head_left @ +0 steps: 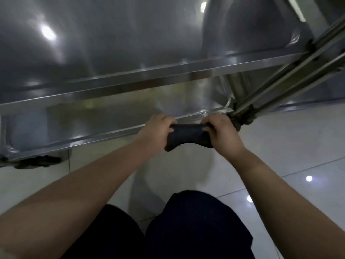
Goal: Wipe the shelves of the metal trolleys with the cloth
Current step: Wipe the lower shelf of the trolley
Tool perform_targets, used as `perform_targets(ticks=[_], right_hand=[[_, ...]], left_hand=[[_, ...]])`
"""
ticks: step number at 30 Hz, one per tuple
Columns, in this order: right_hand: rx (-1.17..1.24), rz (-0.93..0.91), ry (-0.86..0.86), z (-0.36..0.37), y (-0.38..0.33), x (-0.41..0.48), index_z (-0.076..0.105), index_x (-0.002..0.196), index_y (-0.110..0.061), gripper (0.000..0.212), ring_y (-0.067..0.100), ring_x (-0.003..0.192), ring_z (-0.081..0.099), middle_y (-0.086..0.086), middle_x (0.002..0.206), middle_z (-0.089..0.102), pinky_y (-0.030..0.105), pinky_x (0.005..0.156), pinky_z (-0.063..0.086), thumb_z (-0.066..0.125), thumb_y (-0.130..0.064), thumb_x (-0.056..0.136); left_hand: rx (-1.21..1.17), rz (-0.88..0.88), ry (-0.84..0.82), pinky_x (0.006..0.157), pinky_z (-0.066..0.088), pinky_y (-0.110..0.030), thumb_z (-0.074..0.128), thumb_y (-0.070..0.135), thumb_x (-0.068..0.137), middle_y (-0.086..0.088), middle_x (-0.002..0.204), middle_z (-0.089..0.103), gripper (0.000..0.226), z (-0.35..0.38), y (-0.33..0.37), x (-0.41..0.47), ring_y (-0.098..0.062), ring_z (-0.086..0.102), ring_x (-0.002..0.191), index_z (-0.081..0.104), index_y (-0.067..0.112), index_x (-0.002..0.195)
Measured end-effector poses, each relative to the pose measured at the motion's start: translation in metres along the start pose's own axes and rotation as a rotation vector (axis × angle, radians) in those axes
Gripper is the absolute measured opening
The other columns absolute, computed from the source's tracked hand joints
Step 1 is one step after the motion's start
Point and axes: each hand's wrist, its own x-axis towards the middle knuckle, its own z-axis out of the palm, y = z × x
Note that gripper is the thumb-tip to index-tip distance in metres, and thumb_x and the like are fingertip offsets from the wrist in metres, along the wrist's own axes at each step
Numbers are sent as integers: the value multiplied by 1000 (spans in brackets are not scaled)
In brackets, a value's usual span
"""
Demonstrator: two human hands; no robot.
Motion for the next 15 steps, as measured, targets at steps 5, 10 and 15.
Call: perform_targets(ticks=[5,10,15], right_hand=[[-87,148,274,2,26,100,67,105,-2,23,40,105,53,22,108,62,41,89,41,51,-6,89],[-291,328,-114,72,34,147,18,155,-32,62,42,148,1,10,164,8,57,117,2,44,-38,99],[-400,172,-245,124,60,149,-5,152,-50,63,42,145,-23,-8,164,-14,69,110,-16,21,-66,97]], left_hand=[[-24,-46,312,88,48,-38,44,18,93,-11,108,71,34,-7,-9,90,-33,63,100,68,17,117],[327,-379,50,120,10,-47,33,34,105,-11,164,11,55,44,-68,96,-36,8,150,19,22,156],[451,-443,78,120,-4,-52,23,47,103,-3,166,-4,58,61,-117,79,-32,-8,151,8,33,157]])
